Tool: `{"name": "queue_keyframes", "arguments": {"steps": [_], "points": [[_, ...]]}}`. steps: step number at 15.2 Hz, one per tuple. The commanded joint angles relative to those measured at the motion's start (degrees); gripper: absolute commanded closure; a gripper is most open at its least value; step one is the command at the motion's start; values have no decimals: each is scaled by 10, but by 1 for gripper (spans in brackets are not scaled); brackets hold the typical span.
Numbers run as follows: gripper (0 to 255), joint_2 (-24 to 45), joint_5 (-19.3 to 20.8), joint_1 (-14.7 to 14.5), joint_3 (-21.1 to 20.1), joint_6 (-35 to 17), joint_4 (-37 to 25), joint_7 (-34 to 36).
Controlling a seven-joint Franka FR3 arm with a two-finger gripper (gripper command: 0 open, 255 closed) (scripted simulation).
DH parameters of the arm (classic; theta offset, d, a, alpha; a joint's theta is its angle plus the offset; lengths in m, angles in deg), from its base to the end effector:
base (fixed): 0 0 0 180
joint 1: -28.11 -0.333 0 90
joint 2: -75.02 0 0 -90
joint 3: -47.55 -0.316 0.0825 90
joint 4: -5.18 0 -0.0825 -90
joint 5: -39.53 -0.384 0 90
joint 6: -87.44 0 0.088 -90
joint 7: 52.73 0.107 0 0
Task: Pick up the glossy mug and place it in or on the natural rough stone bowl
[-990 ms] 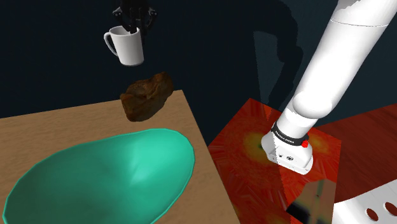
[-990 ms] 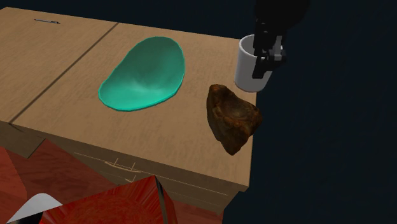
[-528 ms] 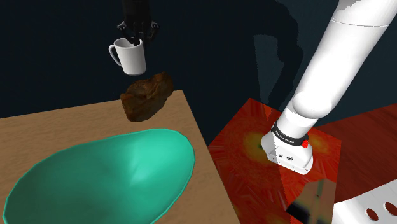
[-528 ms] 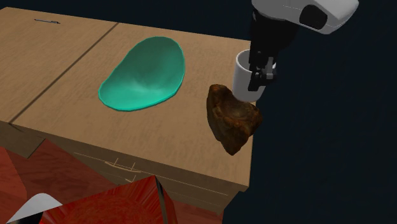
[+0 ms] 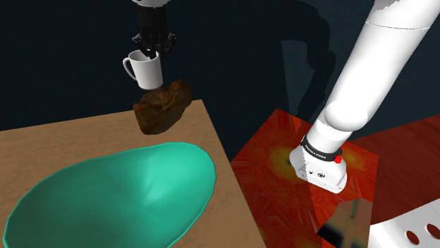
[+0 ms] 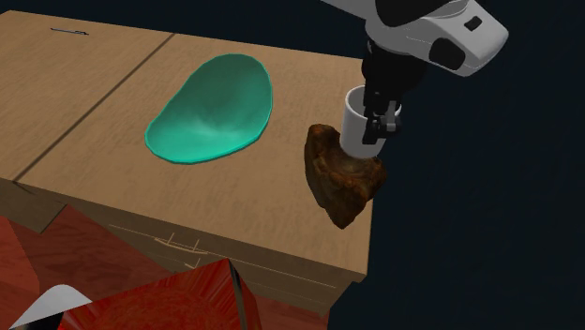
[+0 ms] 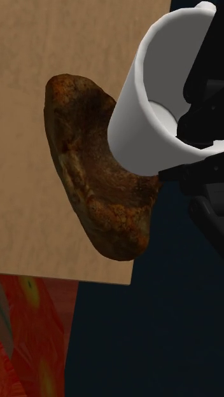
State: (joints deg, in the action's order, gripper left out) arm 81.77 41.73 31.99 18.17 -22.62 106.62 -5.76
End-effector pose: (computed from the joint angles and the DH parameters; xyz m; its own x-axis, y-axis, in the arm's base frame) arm 0.5464 0.2449 0.5002 0.9332 -0.3589 0.0174 -0.3577 -0.9325 -0.0495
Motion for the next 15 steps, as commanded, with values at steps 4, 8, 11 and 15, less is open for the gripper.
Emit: {"name": "queue_keyframes", "arguments": {"steps": [4, 8, 11, 15], "points": [[0, 0, 0, 0, 0, 0, 1, 0], [0, 0, 0, 1, 0, 0, 1, 0], [0, -5, -3, 1, 0, 37, -31, -2], [0, -8, -5, 2, -1, 70, -63, -3]]}}
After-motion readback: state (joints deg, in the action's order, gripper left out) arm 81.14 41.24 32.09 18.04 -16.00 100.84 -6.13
